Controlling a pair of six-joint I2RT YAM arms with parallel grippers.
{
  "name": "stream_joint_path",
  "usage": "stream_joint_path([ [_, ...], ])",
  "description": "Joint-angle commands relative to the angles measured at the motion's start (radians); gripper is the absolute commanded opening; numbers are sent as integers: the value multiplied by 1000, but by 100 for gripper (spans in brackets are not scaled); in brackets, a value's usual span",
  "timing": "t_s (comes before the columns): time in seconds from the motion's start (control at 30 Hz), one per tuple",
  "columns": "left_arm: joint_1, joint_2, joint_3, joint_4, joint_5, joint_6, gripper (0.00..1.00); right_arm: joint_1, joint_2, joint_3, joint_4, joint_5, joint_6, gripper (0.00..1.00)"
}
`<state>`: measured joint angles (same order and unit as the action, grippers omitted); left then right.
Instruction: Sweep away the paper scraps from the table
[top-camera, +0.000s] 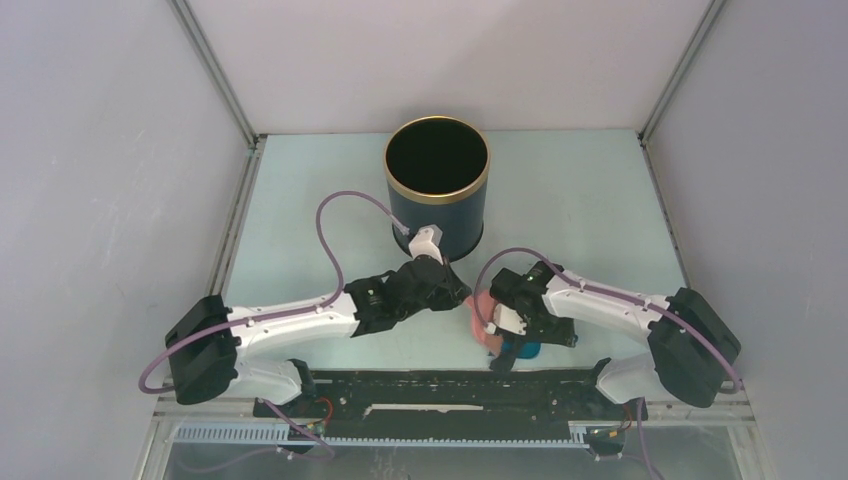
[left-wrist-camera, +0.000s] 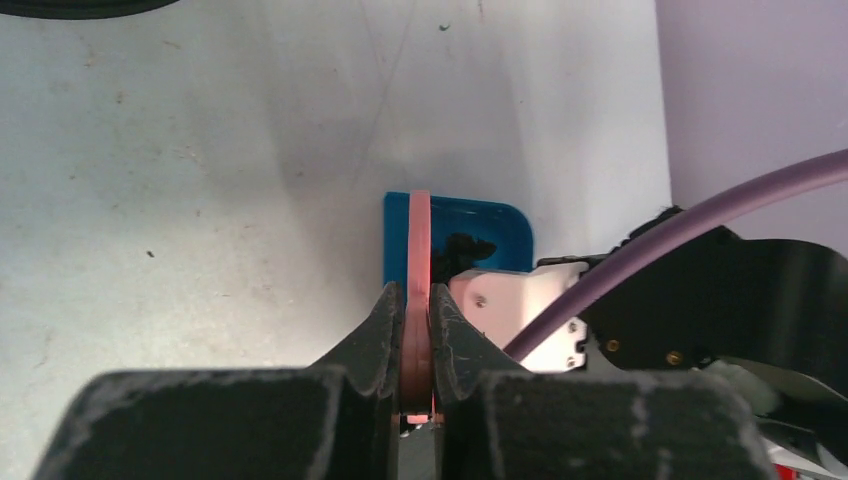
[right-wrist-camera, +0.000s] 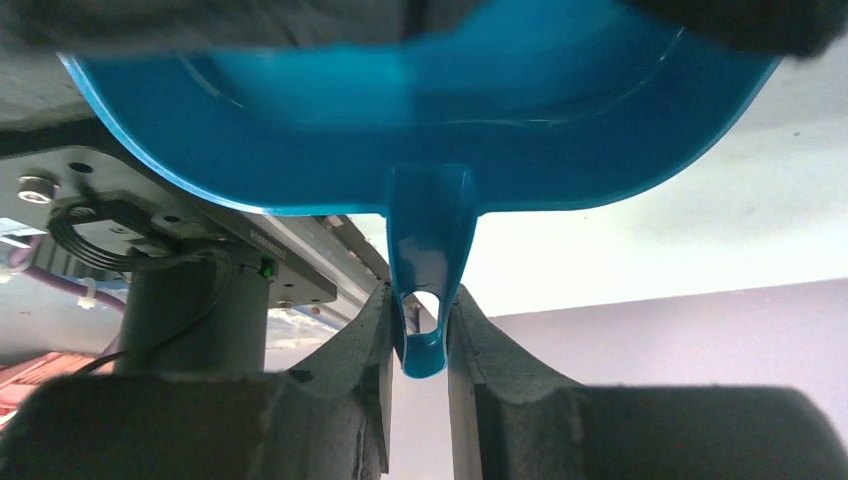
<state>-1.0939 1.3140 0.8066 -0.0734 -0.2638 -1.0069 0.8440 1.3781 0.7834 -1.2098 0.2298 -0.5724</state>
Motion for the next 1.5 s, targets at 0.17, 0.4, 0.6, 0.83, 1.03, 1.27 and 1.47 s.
stream_joint_path([
  [0.17,-1,-27,71,61,-110,-6,0,-77,-93,1,49,-163,-10,0],
  [0.4,17,-32,121,4,-176,83,0,-92,-174,-3,115,-203,-8,0],
  [0.6,16,-126,111,-26,-220,117,0,-94,-199,-3,174,-185,2,0],
  [0.83,16,-252,75,-62,-271,123,0,-88,-184,-3,181,-155,12,0],
  [1.03,13,-374,29,-151,-325,152,0,-72,-207,31,118,-112,19,0],
  [1.27,-6,-573,-154,-171,-420,96,0,-47,-219,317,-87,-158,54,0],
  [1.47,-6,-616,-223,-210,-419,59,0,-18,-113,419,-83,-178,38,0],
])
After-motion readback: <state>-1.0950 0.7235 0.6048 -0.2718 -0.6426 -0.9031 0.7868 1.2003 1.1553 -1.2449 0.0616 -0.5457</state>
